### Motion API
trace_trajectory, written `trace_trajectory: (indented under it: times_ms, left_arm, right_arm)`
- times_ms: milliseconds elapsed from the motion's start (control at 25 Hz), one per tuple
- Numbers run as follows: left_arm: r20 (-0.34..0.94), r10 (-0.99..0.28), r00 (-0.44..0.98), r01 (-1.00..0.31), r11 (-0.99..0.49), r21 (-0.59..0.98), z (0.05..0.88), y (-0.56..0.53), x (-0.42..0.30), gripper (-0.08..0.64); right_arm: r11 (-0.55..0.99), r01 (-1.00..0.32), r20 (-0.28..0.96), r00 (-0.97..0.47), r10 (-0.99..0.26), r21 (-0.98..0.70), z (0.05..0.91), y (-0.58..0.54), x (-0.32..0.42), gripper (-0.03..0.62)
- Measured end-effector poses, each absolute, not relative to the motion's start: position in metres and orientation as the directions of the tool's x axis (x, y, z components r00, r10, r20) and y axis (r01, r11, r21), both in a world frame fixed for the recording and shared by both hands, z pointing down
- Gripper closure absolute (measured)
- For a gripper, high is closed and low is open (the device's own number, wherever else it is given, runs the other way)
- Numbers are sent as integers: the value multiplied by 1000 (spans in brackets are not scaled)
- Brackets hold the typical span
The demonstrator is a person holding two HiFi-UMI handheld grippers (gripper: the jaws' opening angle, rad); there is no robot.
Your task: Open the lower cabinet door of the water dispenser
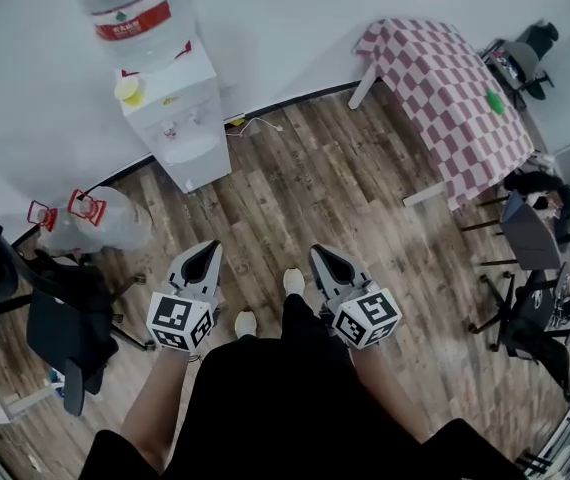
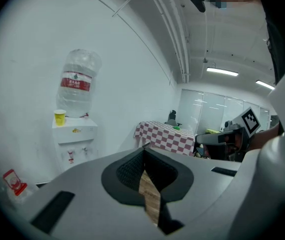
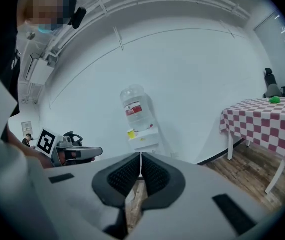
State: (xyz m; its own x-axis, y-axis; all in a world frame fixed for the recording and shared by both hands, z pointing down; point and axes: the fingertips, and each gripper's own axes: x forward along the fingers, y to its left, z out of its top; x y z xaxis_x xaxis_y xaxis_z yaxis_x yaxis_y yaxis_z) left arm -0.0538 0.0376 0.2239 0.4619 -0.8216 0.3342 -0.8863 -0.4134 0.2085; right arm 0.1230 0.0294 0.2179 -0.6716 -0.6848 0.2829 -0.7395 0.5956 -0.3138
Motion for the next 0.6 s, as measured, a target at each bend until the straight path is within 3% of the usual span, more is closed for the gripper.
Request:
trace_trajectory:
  times_ms: [600]
  left_arm:
    - [330,-914,235,-966,-181,187,211,-46,-18,546]
  right_arm:
    - [809,-480,261,-874,-410,-339,233,-88,114,569]
